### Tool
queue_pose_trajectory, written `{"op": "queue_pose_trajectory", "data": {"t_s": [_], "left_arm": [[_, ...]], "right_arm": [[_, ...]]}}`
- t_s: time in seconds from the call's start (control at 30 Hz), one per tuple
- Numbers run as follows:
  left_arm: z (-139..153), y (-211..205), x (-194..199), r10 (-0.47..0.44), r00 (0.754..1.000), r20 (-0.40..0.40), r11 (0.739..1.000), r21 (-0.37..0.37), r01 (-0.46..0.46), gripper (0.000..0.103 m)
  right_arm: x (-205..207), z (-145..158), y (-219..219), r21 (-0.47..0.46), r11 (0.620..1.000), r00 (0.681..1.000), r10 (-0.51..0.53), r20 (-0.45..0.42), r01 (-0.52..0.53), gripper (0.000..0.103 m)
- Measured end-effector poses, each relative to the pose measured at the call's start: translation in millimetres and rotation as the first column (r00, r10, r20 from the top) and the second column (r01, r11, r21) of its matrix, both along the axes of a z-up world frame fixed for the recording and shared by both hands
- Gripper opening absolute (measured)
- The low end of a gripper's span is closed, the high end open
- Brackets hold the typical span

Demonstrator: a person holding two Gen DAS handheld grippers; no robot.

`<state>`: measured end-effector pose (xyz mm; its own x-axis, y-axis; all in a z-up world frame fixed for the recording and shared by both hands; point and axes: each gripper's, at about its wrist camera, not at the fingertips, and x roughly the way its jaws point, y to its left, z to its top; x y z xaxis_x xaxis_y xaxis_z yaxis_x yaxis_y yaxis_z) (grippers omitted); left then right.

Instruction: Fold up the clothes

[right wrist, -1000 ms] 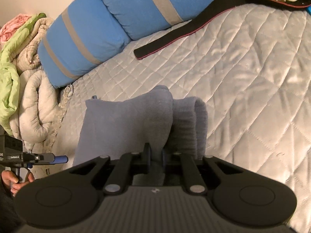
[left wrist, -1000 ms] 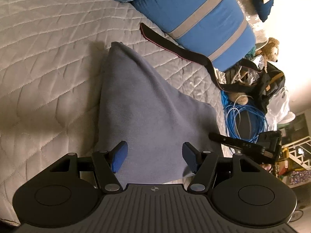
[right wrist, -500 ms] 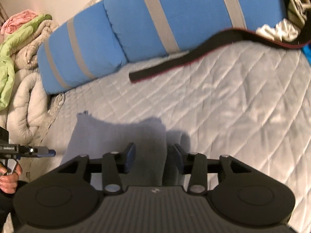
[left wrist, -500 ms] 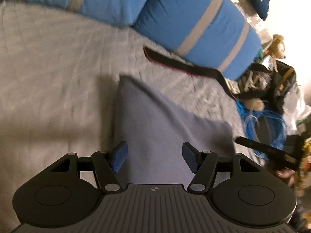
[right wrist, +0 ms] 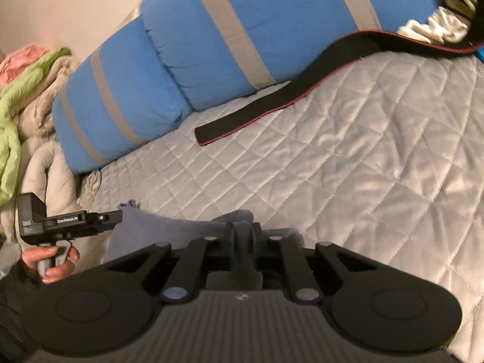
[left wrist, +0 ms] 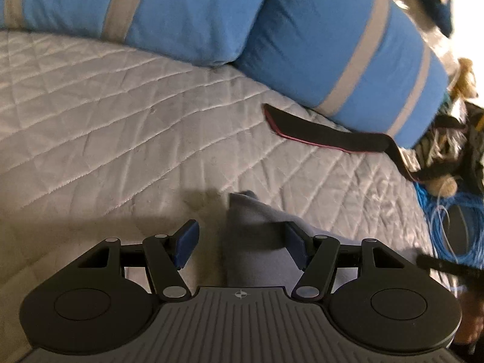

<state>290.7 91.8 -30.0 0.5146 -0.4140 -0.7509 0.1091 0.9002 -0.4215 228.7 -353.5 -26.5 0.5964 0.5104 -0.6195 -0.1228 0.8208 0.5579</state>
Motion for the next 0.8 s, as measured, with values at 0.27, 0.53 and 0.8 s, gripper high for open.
{"op": "queue_pose_trajectory", "data": {"t_s": [0.27,0.53,0.8], "left_arm": [[-10,7,6,0.085,0.996,-0.020,0.996,0.009,-0.085,0.052],[0,14,12,0.128,0.992,-0.019,0.989,0.081,-0.126,0.038],[26,22,-41,0.033,0.999,-0.031,0.997,0.070,-0.031,0.054]], "right_arm": [[-1,-18,-13,0.072,0.995,0.997,-0.062,-0.044,0.066,0.009],[-2,-19,-11,0.049,0.997,0.997,-0.063,-0.042,0.065,0.011],[-29,8,-21,0.022,1.000,0.996,0.007,-0.084,-0.005,0.048]]}}
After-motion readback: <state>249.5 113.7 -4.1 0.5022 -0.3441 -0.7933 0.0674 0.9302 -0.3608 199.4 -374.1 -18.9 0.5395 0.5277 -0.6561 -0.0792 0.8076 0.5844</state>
